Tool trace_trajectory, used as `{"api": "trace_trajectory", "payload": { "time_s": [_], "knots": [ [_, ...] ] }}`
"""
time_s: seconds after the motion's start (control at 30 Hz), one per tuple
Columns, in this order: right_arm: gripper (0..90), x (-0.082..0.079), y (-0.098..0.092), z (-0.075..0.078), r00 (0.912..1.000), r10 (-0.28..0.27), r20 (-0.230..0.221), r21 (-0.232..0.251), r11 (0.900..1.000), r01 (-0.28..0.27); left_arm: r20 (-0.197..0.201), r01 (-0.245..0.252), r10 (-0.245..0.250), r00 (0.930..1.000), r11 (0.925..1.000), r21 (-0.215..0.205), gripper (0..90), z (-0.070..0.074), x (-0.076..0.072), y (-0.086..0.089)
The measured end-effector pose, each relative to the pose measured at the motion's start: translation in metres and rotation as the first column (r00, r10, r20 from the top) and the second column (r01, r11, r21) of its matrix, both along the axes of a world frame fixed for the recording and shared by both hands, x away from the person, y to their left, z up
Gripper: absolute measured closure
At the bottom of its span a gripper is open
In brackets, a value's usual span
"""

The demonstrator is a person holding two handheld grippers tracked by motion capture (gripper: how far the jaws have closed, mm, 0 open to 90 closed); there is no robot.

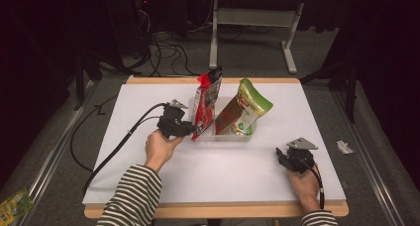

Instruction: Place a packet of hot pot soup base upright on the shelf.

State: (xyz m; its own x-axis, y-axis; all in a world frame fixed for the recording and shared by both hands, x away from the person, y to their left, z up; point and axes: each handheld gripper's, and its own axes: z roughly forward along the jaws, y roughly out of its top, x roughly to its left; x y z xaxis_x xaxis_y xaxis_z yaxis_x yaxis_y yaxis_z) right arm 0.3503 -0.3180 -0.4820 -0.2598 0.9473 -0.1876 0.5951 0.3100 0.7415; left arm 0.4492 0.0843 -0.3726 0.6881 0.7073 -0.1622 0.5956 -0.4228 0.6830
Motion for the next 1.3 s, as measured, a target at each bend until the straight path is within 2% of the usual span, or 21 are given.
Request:
{"api": "trace_trajectory", "payload": {
  "time_s": [0.03, 0.13, 0.4, 0.5, 0.63, 0.77, 0.93, 1.17, 1.3],
  "knots": [
    [47.3, 0.000, 0.000, 0.000, 1.0000, 0.001, -0.001, -0.001, 1.000, -0.001, 0.002, -0.009, 0.009, 1.0000, 0.9999, -0.011, 65.6, 0.004, 0.002, 0.000],
    [47.2, 0.000, 0.000, 0.000, 1.0000, 0.000, 0.000, -0.001, 1.000, 0.000, 0.016, -0.007, 0.007, 0.9998, 0.9999, -0.010, 61.0, 0.013, 0.007, -0.002],
    [47.2, 0.000, 0.000, 0.000, 1.0000, 0.001, 0.000, -0.002, 1.000, -0.001, 0.049, -0.022, 0.023, 0.9985, 0.9993, -0.031, 49.0, 0.027, 0.021, -0.019],
    [47.2, 0.000, 0.000, 0.000, 1.0000, 0.001, 0.000, -0.002, 1.000, -0.001, 0.045, -0.023, 0.023, 0.9987, 0.9997, -0.009, 51.5, 0.029, 0.027, -0.023],
    [47.3, 0.000, 0.000, 0.000, 1.0000, 0.000, 0.000, -0.004, 1.000, 0.000, 0.038, -0.033, 0.033, 0.9987, 0.9995, -0.005, 51.4, 0.029, 0.034, -0.027],
    [47.3, 0.000, 0.001, 0.000, 1.0000, 0.000, 0.001, -0.004, 1.000, 0.000, 0.039, -0.032, 0.032, 0.9987, 0.9994, 0.012, 54.3, 0.030, 0.036, -0.030],
    [47.4, 0.000, 0.001, 0.000, 1.0000, 0.001, 0.004, -0.008, 1.000, 0.000, 0.018, -0.032, 0.032, 0.9993, 0.9992, 0.022, 60.0, 0.031, 0.039, -0.028],
    [47.4, -0.001, 0.002, 0.000, 1.0000, -0.002, 0.004, -0.009, 1.000, 0.002, 0.047, -0.050, 0.048, 0.9977, 0.9980, 0.039, 63.2, 0.030, 0.032, -0.031],
    [47.3, -0.001, 0.001, 0.000, 1.0000, -0.003, 0.006, -0.007, 1.000, 0.003, 0.075, -0.041, 0.038, 0.9964, 0.9984, 0.039, 63.6, 0.026, 0.027, -0.030]
  ]
}}
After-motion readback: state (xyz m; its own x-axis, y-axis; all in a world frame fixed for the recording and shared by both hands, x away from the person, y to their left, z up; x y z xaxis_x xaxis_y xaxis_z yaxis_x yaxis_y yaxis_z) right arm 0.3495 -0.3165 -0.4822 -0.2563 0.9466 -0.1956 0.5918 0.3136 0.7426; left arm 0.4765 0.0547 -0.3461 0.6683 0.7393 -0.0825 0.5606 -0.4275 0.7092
